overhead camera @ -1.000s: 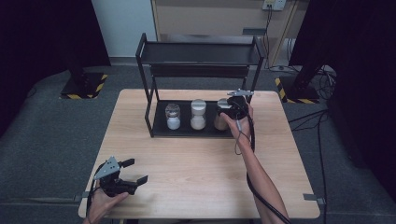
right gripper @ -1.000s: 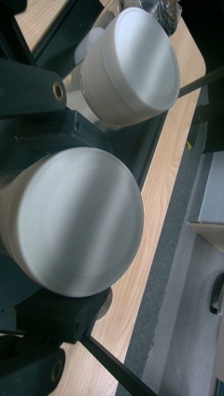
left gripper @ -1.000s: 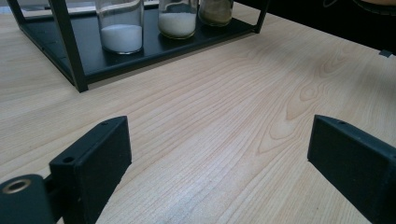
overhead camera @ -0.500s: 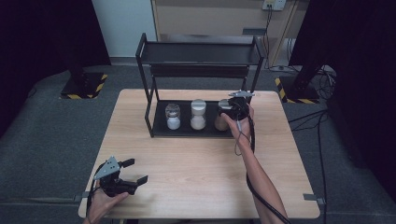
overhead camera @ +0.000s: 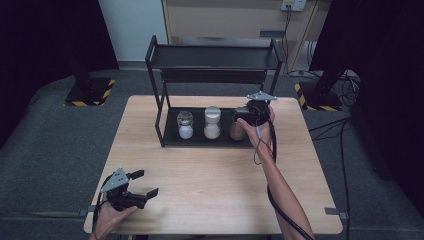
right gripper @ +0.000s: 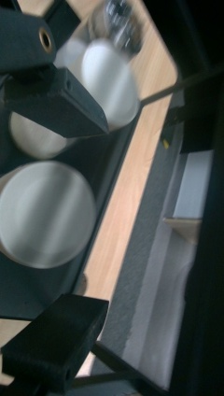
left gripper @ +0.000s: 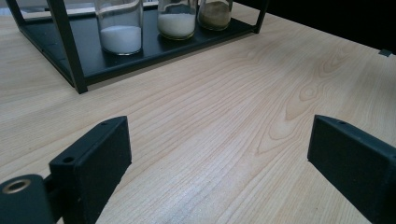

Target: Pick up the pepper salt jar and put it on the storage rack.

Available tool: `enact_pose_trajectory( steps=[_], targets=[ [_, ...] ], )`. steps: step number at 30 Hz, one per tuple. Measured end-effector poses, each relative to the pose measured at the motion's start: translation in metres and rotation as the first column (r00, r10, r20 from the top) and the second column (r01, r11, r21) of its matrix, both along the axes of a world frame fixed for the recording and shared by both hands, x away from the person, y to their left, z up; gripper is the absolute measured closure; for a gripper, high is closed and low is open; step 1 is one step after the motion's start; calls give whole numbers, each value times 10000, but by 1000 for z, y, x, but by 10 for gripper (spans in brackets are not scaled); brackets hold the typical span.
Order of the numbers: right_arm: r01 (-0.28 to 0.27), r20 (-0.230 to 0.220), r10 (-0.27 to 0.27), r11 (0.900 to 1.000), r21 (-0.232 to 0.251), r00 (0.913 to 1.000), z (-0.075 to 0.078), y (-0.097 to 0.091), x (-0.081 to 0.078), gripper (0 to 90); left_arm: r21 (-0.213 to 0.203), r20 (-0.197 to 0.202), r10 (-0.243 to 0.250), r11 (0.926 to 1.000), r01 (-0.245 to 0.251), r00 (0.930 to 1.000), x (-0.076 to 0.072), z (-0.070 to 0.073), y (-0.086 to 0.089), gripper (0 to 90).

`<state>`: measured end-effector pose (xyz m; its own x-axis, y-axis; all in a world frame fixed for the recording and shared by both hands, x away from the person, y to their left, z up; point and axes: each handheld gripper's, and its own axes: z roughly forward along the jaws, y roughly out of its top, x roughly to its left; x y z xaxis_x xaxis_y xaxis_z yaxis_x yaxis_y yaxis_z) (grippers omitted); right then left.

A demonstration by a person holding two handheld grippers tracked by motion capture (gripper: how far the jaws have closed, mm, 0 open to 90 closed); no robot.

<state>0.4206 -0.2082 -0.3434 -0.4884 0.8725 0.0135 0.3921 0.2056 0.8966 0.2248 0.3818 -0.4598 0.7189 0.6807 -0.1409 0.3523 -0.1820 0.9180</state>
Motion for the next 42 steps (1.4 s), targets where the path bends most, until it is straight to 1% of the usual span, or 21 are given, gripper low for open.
enact_pose_trajectory(
  steps=[1,3,8,13,19,21,22,24,29,31,34,36,39,42],
  targets=[
    [-88,107,89,9999,-78,9999,5,0,-2,119,-2,-1,8,10000,-8,10000,0,0,0,50],
    [-227,250,228,9997,-39,9994,12,-2,-7,110,-20,-2,23,10000,-23,10000,0,0,0,50],
    [-619,580,618,9981,-13,9964,26,-5,-19,94,-84,3,85,9999,-85,10000,-1,0,1,49],
    [-1026,775,1025,9947,-29,9917,33,-7,-28,90,-52,-6,98,9999,-98,10000,-1,0,1,49],
    [-1367,914,1363,9906,-11,9864,37,-10,-39,82,-188,-22,168,9997,-169,9999,-1,-1,2,48],
    [-1449,1003,1438,9894,33,9845,38,-13,-44,81,-155,-29,239,9996,-240,9997,-1,-1,1,48],
    [-1498,1003,1486,9887,40,9838,38,-15,-47,77,-233,-32,260,9994,-260,9997,-2,-1,2,47],
    [-1560,1039,1547,9877,41,9825,39,-18,-52,71,-249,-67,304,9992,-306,9995,-2,-2,3,47],
    [-1621,1151,1618,9868,-68,9801,39,-30,-68,64,-244,-41,285,9993,-286,9996,-1,-2,2,47],
    [-1650,1192,1642,9863,-31,9792,38,-36,-74,64,-213,-62,263,9994,-264,9996,0,-2,2,47],
    [-1605,1124,1602,9870,-62,9807,35,-43,-82,63,-261,-37,317,9992,-318,9995,-1,-3,3,47],
    [-1628,1162,1626,9866,-79,9798,33,-47,-88,63,-206,-30,332,9992,-333,9994,-2,-2,3,47],
    [-1679,1126,1653,9857,144,9798,28,-54,-97,63,-212,-25,306,9993,-306,9995,-2,-2,3,47],
    [-1638,1174,1613,9864,122,9799,24,-59,-108,63,-215,-25,268,9994,-269,9996,-1,-2,3,47]
  ],
)
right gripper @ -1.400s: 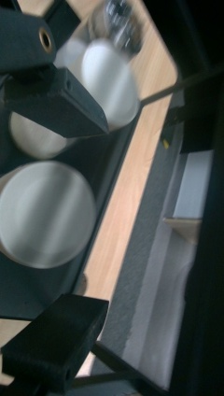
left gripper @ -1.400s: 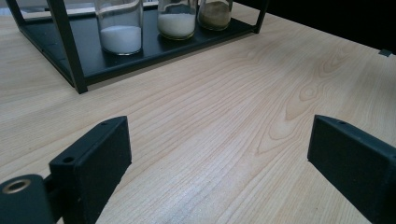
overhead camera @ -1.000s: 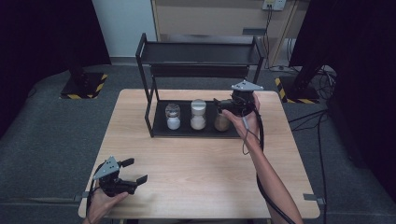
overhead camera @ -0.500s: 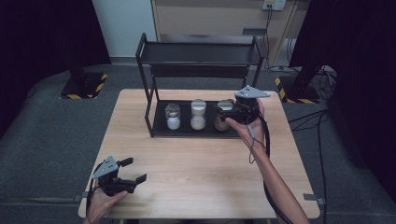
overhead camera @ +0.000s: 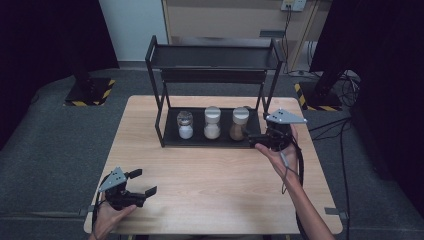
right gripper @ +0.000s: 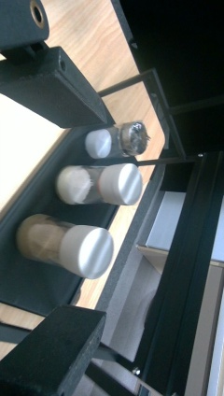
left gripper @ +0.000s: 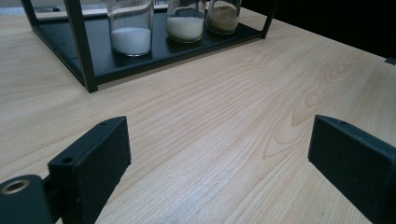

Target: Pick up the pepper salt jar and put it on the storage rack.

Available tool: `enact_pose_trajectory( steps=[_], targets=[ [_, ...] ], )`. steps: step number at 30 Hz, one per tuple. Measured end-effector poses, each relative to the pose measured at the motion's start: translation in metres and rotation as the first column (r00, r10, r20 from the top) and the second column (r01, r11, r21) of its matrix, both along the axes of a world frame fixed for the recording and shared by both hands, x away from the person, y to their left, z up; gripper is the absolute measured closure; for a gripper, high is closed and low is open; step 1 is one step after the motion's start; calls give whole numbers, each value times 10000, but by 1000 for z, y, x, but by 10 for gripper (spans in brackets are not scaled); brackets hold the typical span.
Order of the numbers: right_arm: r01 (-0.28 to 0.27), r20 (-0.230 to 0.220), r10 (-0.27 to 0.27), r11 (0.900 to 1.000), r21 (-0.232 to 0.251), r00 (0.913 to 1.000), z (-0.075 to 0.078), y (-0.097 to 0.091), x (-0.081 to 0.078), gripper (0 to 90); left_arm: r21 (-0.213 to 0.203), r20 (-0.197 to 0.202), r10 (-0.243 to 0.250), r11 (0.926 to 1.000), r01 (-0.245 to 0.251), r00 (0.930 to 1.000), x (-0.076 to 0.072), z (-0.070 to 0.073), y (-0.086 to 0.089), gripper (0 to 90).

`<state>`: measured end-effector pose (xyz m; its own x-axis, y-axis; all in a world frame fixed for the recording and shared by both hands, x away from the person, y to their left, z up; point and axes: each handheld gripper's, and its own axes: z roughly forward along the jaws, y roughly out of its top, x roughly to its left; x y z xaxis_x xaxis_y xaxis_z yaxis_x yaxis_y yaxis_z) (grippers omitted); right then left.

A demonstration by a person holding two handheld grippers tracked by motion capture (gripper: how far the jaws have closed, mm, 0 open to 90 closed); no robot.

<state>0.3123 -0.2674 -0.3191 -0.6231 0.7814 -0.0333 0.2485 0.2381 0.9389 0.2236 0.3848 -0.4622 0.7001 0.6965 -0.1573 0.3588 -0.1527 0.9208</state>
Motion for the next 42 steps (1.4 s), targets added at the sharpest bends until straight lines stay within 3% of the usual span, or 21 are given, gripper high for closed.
enact_pose_trajectory(
  steps=[12,28,42],
  targets=[
    [-109,-21,109,9998,160,9999,-13,-24,-45,63,42,93,107,9999,-107,9999,-3,1,0,46],
    [140,-112,-137,9993,332,9998,-45,-53,-94,54,54,175,292,9996,-293,9994,-7,2,1,46],
    [478,-485,-458,9980,417,9978,-83,-61,-108,35,54,211,380,9993,-381,9991,-8,2,2,46]
  ],
)
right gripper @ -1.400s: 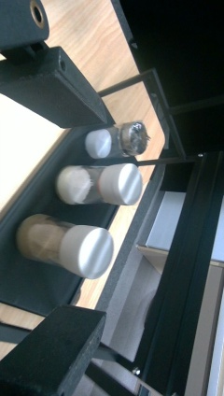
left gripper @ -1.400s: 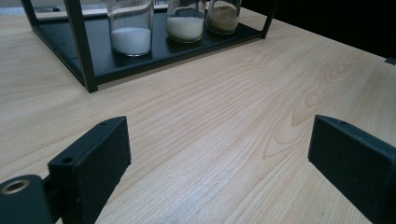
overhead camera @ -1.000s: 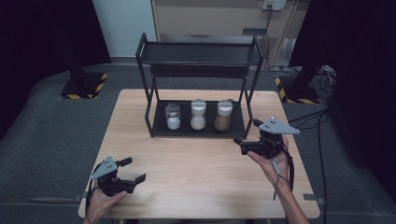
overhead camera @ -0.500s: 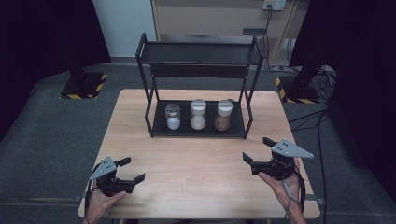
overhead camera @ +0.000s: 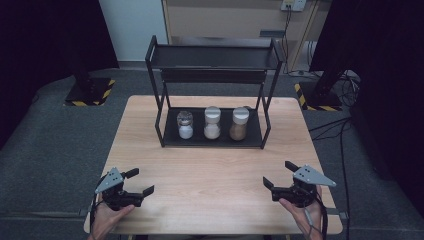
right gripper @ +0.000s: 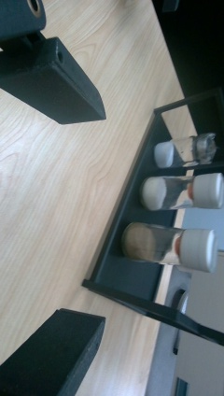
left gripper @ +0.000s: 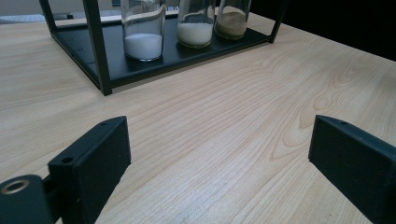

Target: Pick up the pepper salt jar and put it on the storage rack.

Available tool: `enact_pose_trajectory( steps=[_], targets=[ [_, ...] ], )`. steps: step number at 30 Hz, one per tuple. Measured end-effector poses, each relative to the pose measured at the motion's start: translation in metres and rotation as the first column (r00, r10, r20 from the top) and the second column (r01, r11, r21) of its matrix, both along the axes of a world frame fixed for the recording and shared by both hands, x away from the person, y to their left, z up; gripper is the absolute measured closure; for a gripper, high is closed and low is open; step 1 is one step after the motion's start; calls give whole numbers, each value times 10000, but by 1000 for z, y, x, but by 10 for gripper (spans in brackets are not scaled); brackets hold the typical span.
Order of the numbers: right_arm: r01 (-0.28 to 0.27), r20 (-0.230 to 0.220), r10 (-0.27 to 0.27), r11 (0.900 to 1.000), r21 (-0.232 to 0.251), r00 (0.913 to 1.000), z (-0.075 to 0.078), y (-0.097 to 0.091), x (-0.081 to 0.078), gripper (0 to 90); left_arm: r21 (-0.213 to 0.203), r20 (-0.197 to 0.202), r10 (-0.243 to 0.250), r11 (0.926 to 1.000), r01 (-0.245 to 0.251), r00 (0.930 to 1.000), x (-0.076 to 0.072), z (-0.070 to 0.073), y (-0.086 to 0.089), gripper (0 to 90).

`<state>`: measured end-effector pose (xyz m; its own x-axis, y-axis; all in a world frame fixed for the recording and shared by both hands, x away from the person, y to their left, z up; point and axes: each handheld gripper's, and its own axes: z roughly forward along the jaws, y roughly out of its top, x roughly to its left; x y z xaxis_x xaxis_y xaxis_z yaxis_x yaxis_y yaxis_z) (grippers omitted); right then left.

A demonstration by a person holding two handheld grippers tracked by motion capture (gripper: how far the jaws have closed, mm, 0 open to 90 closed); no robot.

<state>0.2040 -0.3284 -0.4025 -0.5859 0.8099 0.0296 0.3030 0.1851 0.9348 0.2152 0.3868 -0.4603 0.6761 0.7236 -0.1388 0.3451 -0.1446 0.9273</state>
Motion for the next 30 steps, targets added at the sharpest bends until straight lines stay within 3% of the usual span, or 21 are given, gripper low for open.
enact_pose_trajectory(
  steps=[5,12,23,30],
  targets=[
    [96,-175,-96,10000,24,9998,-10,-3,2,36,0,35,-10,10000,10,10000,0,0,0,46],
    [25,-19,-26,9995,-302,10000,-16,-4,3,40,7,84,-68,10000,68,9999,-1,0,0,46],
    [-426,-136,423,9987,-280,9990,-23,-8,9,50,57,125,-191,9998,190,9997,1,0,-2,46],
    [-78,0,78,9998,-189,10000,-25,-10,7,54,-77,233,117,9999,-115,9997,-1,-1,2,46]
  ],
)
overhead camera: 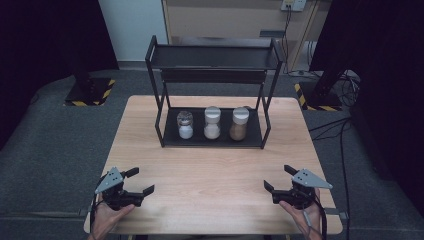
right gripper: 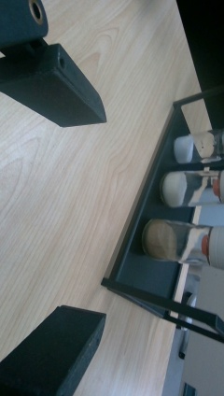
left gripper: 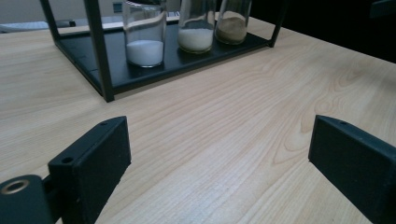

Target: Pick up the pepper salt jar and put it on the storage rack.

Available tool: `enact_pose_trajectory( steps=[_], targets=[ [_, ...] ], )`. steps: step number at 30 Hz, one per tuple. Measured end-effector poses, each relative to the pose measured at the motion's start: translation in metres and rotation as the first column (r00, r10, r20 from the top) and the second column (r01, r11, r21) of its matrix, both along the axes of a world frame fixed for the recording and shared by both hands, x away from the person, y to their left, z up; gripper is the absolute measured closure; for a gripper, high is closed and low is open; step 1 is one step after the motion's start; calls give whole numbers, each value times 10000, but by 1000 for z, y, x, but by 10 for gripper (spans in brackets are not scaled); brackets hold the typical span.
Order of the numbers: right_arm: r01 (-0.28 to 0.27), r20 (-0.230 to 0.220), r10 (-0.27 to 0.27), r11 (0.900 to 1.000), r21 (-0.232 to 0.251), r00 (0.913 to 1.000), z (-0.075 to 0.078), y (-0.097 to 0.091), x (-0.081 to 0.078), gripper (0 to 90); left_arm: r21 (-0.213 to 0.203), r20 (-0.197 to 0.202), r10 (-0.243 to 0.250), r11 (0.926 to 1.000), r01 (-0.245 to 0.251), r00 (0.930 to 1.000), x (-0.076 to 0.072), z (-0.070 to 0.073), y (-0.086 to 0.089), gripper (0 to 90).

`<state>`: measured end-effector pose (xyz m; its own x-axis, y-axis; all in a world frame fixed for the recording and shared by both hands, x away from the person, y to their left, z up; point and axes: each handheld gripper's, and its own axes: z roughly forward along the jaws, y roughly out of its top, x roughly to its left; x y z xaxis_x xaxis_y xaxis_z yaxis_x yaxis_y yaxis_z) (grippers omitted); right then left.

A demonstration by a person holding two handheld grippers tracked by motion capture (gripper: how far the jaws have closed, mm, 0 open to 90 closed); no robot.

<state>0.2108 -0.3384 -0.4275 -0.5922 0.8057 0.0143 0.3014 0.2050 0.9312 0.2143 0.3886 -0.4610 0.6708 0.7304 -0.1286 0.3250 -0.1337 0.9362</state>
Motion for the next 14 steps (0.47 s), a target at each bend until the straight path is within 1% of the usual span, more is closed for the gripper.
enact_pose_trajectory(
  steps=[5,11,14],
  targets=[
    [105,23,-105,9999,-8,9999,-1,-1,0,53,-22,39,127,9999,-127,9999,0,-1,2,46],
    [117,6,-117,9999,-24,9999,-1,0,0,54,32,18,90,10000,-90,10000,0,0,1,46],
    [161,-8,-161,9999,14,9999,-1,-1,0,53,32,18,163,9999,-163,9999,0,0,0,41]
  ],
)
